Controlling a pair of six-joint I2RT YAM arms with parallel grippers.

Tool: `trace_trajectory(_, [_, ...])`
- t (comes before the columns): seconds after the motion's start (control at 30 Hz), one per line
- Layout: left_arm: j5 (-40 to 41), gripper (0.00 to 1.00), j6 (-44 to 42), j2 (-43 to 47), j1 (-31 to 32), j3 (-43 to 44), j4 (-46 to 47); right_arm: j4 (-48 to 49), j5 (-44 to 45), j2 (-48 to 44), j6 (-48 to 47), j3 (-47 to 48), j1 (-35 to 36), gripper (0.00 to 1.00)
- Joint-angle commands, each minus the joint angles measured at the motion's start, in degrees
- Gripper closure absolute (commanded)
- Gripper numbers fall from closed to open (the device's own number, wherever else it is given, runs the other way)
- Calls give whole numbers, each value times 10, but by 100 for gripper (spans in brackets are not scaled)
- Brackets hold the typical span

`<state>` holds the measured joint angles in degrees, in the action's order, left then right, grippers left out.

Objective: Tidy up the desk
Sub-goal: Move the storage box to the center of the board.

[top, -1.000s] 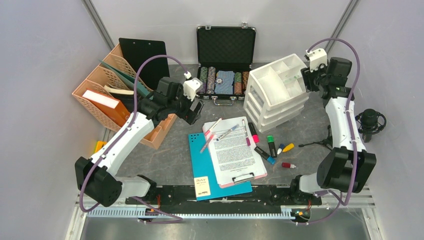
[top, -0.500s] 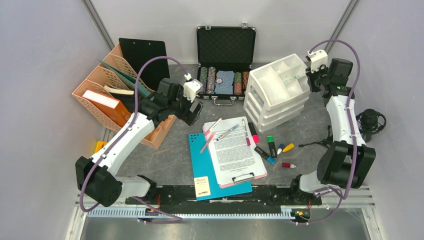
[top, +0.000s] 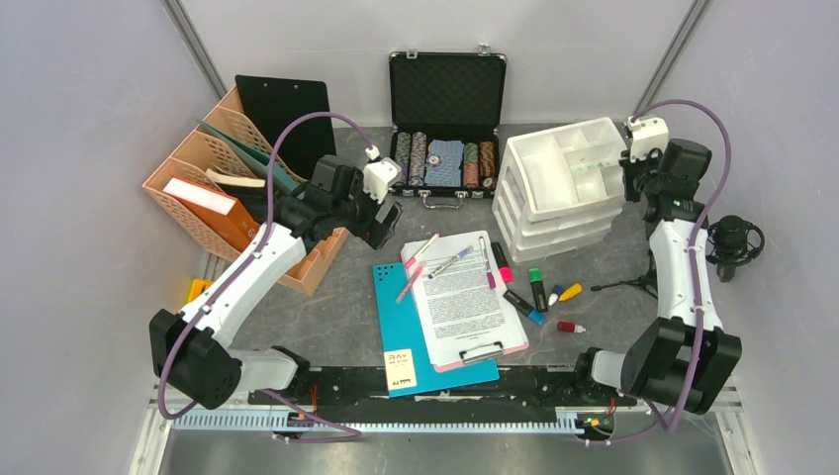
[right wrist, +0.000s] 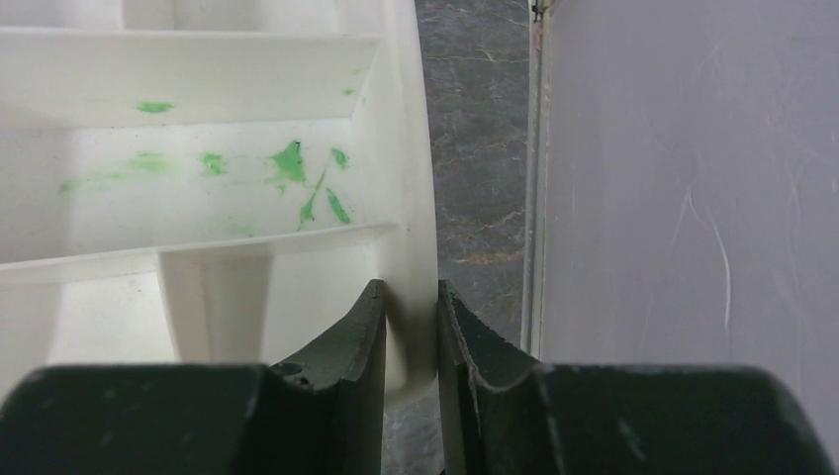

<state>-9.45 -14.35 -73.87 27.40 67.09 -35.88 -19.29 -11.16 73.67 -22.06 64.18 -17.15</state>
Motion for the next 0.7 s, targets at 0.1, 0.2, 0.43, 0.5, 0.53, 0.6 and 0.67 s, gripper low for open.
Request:
trace_trajectory(0.1, [-18, 0, -13, 1, 2, 3, 19, 14, 62, -13, 29, -28, -19, 100])
trace_trajectory(0.2, [-20, 0, -13, 1, 2, 3, 19, 13, 65, -4, 45, -24, -21, 100])
trace_trajectory(0.43, [-25, 0, -12, -4, 2, 5, 19, 18, 19, 6, 101, -46, -22, 100])
trace_trajectory(0.5, [-26, 0, -11, -8, 2, 7, 19, 24, 10, 7, 107, -53, -22, 100])
trace_trajectory(0.53, [-26, 0, -12, -9, 2, 8, 19, 26, 4, 7, 107, -56, -22, 100])
trace_trajectory(0.6, [-28, 0, -9, -13, 2, 12, 19, 26, -3, 7, 104, -60, -21, 100])
trace_trajectory(0.67, [-30, 0, -8, -18, 2, 17, 18, 27, -15, 4, 102, -66, -21, 100])
